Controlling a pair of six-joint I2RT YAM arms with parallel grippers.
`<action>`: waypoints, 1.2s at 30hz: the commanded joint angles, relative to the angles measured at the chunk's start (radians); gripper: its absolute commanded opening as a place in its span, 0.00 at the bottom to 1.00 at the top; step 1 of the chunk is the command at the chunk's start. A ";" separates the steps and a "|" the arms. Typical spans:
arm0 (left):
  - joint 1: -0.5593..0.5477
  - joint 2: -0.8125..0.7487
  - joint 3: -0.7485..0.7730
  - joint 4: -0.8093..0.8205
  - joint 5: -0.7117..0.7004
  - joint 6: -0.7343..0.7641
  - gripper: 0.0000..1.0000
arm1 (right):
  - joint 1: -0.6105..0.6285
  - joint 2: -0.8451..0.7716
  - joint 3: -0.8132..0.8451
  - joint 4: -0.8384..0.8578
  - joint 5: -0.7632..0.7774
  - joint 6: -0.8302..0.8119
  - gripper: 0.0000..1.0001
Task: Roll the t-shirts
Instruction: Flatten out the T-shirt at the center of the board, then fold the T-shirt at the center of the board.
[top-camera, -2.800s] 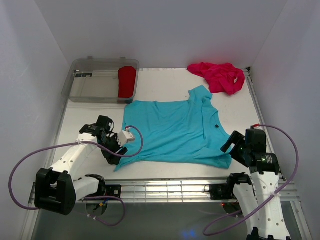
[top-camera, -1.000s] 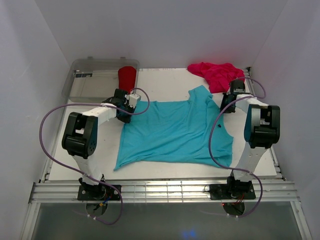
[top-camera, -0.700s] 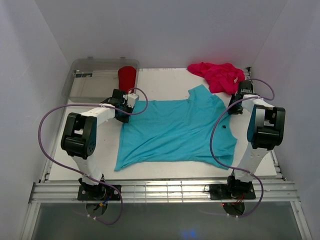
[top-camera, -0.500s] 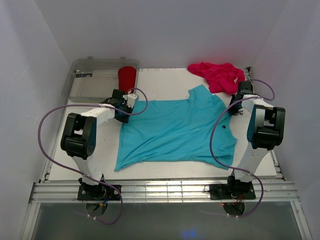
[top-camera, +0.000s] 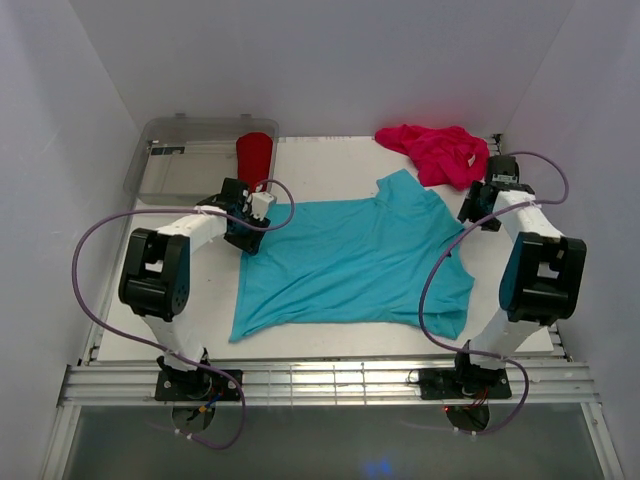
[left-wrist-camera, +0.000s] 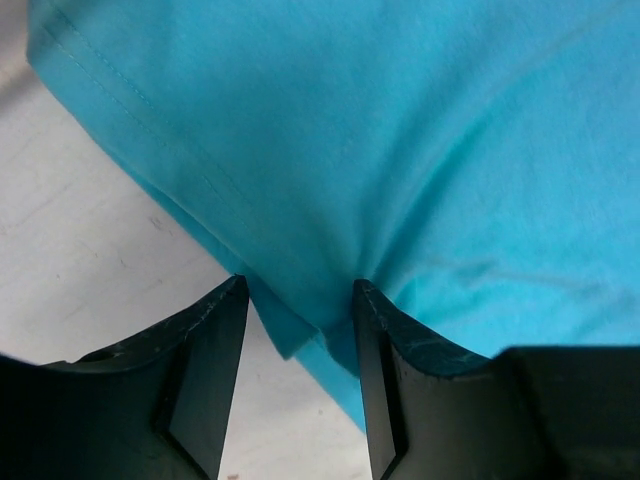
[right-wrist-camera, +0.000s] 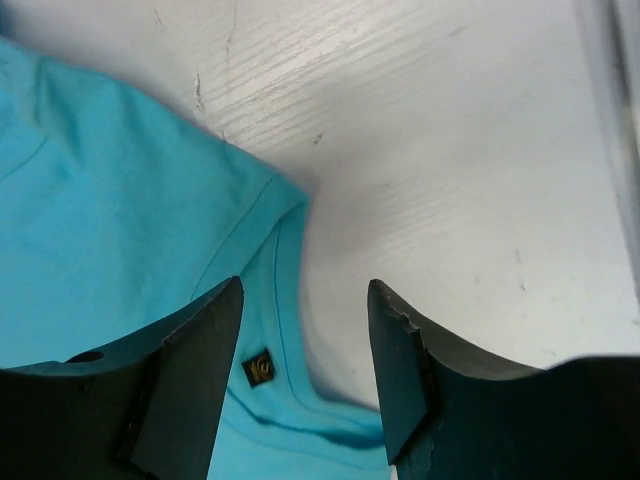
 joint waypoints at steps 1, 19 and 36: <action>0.002 -0.102 0.038 -0.102 0.040 0.041 0.57 | -0.004 -0.158 -0.021 -0.070 0.072 0.059 0.59; -0.102 -0.672 -0.235 -0.653 0.169 0.443 0.45 | 0.001 -0.617 -0.297 -0.422 -0.010 0.158 0.48; -0.256 -0.719 -0.486 -0.455 0.090 0.358 0.57 | 0.001 -0.792 -0.578 -0.410 -0.166 0.333 0.52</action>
